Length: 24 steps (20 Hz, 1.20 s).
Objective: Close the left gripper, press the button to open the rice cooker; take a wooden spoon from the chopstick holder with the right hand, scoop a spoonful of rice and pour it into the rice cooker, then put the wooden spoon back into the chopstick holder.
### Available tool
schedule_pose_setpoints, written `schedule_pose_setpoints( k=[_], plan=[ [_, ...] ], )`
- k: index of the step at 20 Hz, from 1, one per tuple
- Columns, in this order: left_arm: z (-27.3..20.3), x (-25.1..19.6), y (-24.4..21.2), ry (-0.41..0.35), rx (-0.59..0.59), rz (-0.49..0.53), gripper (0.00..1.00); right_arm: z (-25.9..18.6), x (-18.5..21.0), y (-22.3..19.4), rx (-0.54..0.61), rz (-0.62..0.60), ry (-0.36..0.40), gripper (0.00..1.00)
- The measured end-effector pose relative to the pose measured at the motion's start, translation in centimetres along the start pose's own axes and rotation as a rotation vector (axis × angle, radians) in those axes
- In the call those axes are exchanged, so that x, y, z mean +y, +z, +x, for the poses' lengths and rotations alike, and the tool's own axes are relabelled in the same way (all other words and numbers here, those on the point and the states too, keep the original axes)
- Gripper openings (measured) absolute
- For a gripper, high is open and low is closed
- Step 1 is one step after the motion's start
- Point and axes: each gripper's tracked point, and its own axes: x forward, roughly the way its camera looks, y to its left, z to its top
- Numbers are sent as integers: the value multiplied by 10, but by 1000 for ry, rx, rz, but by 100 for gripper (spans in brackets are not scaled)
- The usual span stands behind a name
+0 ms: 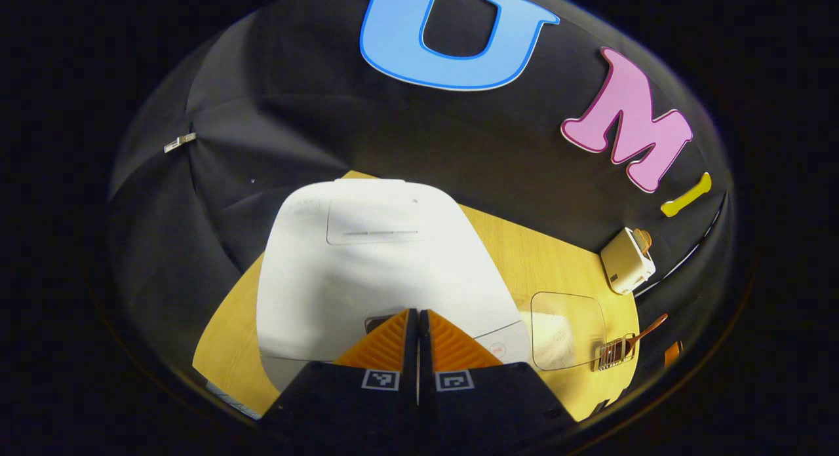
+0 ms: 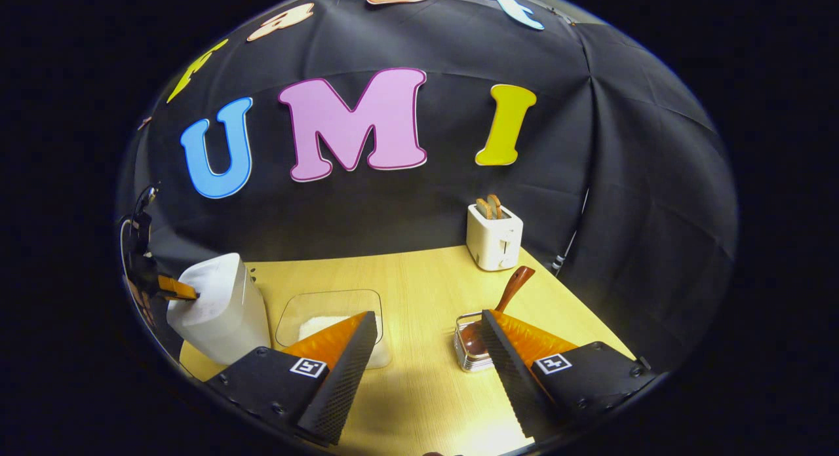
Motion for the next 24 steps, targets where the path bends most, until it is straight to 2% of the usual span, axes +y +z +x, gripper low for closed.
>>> schedule_pose_setpoints(
  k=[3, 7, 8, 10, 13, 15, 21, 24],
  plan=[
    [2, 0, 1, 21, 12, 26, 6, 2, 2, -4, 13, -2, 11, 99],
    [-4, -2, 8, 0, -39, 10, 6, 0, 6, 1, 2, -2, 21, 99],
    [-11, -3, 15, -4, -79, 11, 4, -2, 6, 3, -4, -4, 19, 99],
    [-30, -8, 42, -5, -199, 31, 6, -3, 7, 5, -10, -9, 14, 99],
    [-66, -15, 85, -1, -365, 117, 6, -8, 14, 1, 2, -9, 13, 99],
    [-84, -25, 102, -36, -423, 148, 6, -10, 18, 1, 2, -7, 6, 99],
    [-117, -25, 92, -133, -505, 83, 5, -19, 33, -6, 10, 3, -7, 99],
    [-115, -29, 63, -157, -468, 84, 5, -24, 33, -7, 13, -1, -3, 99]
  ],
)
